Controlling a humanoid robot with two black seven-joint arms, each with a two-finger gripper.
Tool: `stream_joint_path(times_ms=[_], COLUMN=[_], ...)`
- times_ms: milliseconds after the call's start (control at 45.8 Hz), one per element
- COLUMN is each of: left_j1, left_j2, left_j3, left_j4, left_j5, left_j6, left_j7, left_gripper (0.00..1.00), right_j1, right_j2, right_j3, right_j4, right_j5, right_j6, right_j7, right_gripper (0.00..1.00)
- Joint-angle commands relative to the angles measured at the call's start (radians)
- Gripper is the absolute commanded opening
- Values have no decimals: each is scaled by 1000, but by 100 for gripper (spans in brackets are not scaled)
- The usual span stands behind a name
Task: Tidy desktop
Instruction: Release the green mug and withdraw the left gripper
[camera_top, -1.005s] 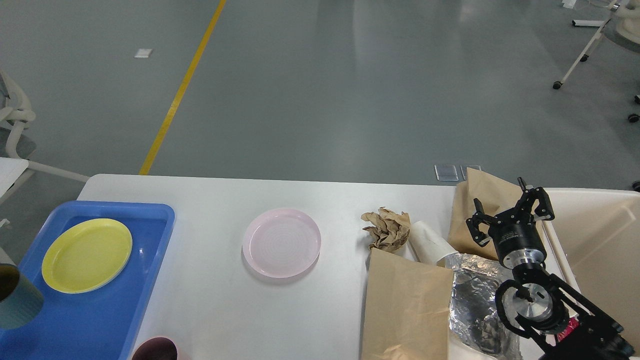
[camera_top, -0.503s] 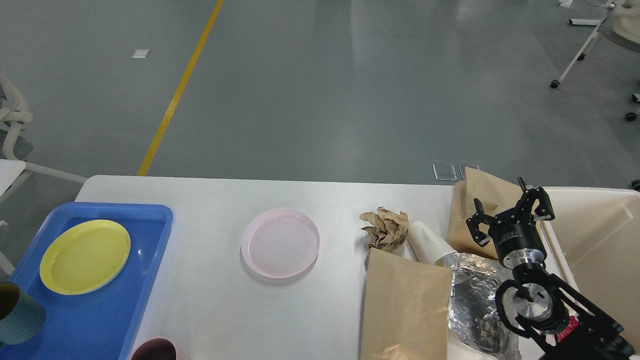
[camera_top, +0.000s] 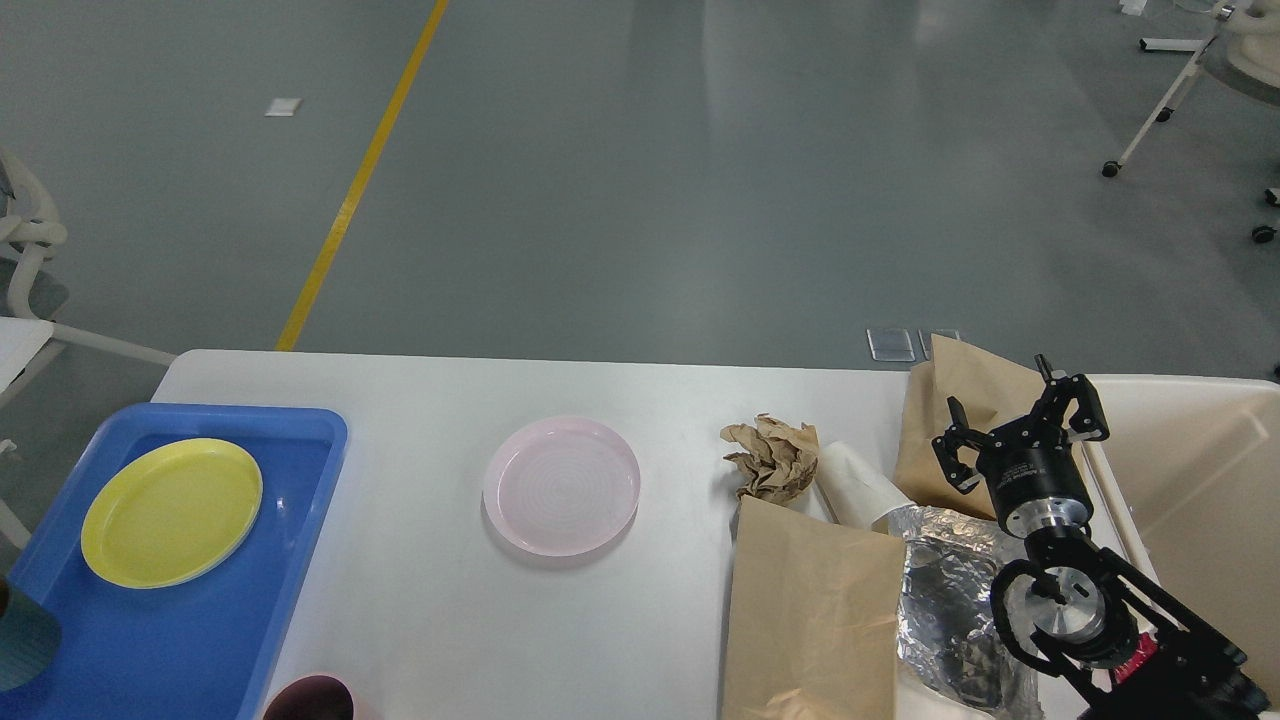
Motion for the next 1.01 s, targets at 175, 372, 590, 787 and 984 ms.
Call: stream_joint_path(times_ms=[175, 372, 590, 787, 984], left_j1=[2, 2, 3, -9, -175], left_j2=[-16, -16, -16, -8, 7], left_j3=[-17, -26, -24, -11, 84], left_j4=[0, -3, -11, -41, -147], left_j5=[-21, -84, -84, -84, -85], left_j6=[34, 86, 72, 69, 52], left_j7=[1, 5, 8, 8, 13], left_gripper=[44, 86, 93, 94, 95], right_j1=[0, 0, 0, 0, 0], right_j2=[0, 0, 0, 0, 0], right_j3=[-1, -1, -1, 1, -1], right_j4=[0, 0, 0, 0, 0], right_j5=[0, 0, 0, 0, 0], right_j6=[0, 0, 0, 0, 0], right_j7=[0, 0, 0, 0, 0], right_gripper=[100, 100, 100, 100, 100])
